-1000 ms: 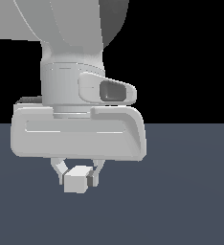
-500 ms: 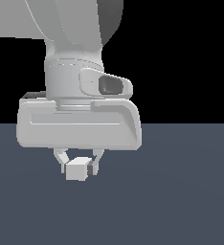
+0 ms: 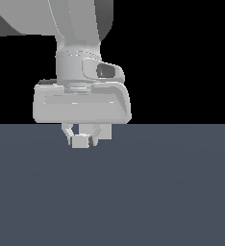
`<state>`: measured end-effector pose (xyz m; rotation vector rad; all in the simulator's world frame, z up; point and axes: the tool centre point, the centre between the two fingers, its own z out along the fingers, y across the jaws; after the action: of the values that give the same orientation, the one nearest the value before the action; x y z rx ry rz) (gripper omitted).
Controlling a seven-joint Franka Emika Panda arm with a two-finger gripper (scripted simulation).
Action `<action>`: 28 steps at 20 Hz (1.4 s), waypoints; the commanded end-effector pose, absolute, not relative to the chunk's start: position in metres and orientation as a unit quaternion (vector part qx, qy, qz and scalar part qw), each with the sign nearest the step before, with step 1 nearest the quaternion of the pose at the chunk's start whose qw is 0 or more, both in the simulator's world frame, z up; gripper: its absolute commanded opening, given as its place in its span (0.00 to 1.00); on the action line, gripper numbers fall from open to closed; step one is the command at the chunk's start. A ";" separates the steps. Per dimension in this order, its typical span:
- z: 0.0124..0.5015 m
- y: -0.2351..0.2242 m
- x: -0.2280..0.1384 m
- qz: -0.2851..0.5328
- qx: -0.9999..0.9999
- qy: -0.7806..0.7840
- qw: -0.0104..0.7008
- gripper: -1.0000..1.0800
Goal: Plug the charger into the wall socket.
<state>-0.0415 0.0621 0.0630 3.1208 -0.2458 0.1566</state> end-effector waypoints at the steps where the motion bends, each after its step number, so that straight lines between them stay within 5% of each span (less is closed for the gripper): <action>1: 0.074 0.064 -0.027 0.050 0.995 -0.082 0.004 0.00; 28: 0.100 0.066 0.022 0.050 0.995 -0.089 0.004 0.00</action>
<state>0.0188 0.0673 0.0998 3.1165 -0.2781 0.1558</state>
